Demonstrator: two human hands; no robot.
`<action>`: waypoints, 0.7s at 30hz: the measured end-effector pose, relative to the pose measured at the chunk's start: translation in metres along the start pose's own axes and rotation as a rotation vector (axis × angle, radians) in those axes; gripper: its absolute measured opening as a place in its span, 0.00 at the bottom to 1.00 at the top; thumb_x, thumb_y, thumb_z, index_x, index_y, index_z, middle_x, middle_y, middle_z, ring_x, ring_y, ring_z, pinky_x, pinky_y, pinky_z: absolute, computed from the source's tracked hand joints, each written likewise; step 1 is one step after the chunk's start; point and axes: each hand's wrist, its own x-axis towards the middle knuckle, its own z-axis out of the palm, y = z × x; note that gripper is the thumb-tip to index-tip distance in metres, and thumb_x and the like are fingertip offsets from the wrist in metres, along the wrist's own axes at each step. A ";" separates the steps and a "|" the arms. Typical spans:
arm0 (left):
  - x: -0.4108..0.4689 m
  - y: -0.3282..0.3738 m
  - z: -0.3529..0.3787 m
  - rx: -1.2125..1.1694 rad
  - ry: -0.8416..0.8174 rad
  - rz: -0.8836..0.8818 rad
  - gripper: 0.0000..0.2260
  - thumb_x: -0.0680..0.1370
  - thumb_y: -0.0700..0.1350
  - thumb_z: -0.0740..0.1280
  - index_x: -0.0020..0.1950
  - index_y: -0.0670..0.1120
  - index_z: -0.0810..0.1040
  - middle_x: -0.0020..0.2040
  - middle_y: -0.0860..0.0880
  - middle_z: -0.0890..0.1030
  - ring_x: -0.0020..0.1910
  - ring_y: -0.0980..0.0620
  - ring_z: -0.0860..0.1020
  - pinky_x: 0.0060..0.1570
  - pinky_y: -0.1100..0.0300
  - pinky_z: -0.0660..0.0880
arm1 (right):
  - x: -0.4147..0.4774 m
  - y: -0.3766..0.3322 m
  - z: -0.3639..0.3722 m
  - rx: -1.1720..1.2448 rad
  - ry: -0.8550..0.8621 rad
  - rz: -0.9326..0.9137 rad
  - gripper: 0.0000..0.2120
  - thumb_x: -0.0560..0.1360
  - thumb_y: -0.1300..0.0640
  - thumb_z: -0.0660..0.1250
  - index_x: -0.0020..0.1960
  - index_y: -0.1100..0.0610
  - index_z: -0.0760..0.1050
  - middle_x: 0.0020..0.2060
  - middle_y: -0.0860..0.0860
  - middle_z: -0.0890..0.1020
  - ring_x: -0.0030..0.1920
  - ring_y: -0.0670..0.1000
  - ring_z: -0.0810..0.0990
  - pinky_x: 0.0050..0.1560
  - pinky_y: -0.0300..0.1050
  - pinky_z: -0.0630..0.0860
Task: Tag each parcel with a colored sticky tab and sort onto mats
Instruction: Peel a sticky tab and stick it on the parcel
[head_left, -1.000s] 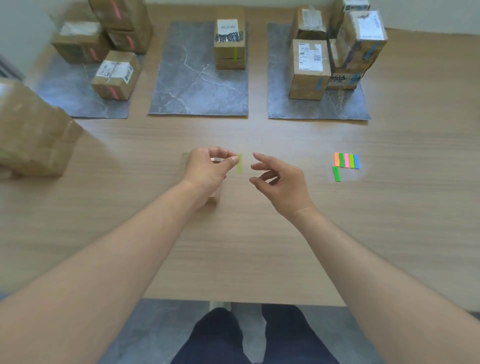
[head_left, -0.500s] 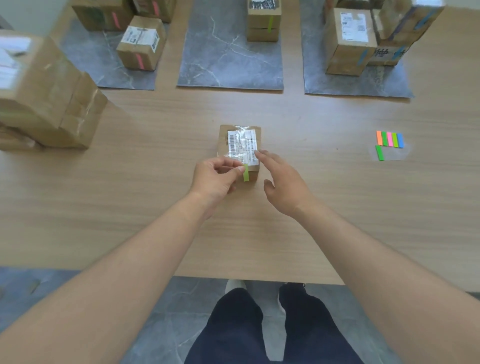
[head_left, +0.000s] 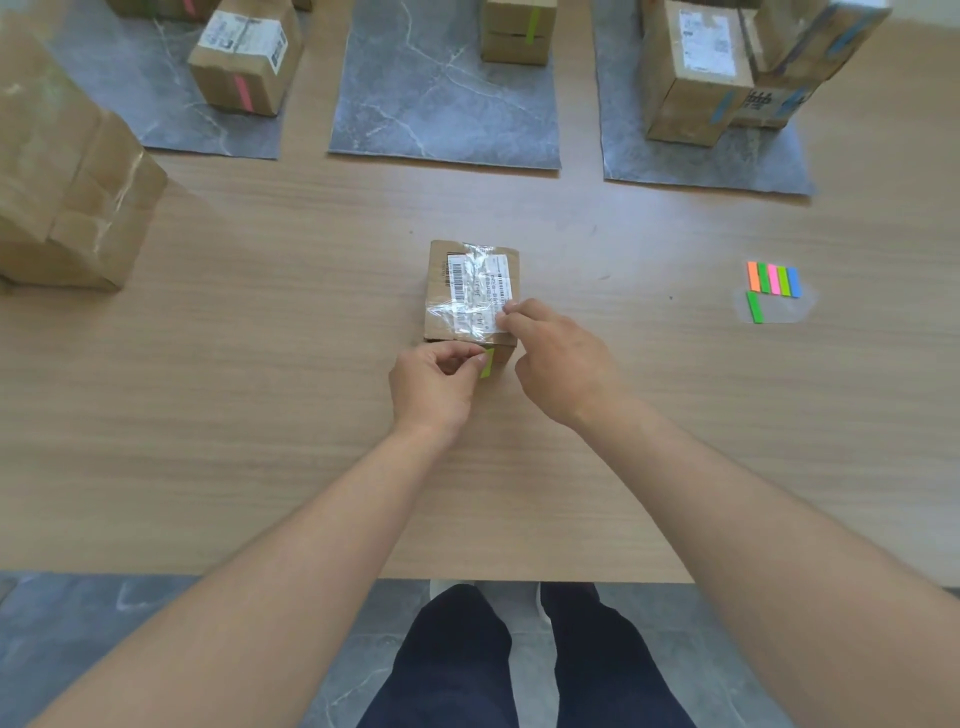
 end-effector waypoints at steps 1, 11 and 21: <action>0.001 -0.001 0.002 -0.001 0.013 -0.003 0.04 0.72 0.44 0.77 0.38 0.51 0.86 0.29 0.54 0.81 0.28 0.52 0.76 0.39 0.52 0.79 | 0.002 -0.001 -0.002 -0.005 -0.004 0.003 0.25 0.75 0.67 0.60 0.69 0.50 0.74 0.71 0.43 0.71 0.65 0.54 0.76 0.52 0.53 0.79; -0.004 -0.003 0.019 0.066 0.167 0.034 0.05 0.72 0.47 0.76 0.38 0.54 0.83 0.36 0.52 0.84 0.34 0.49 0.83 0.42 0.50 0.81 | 0.008 0.000 -0.011 -0.061 -0.035 -0.020 0.22 0.75 0.67 0.59 0.64 0.52 0.78 0.65 0.44 0.75 0.62 0.53 0.78 0.50 0.54 0.80; -0.001 -0.006 0.017 0.154 0.228 -0.076 0.11 0.70 0.56 0.77 0.33 0.51 0.83 0.29 0.55 0.82 0.32 0.52 0.81 0.40 0.55 0.79 | 0.007 0.005 -0.013 -0.064 -0.061 -0.061 0.24 0.76 0.69 0.59 0.67 0.51 0.76 0.66 0.43 0.73 0.62 0.53 0.77 0.50 0.54 0.80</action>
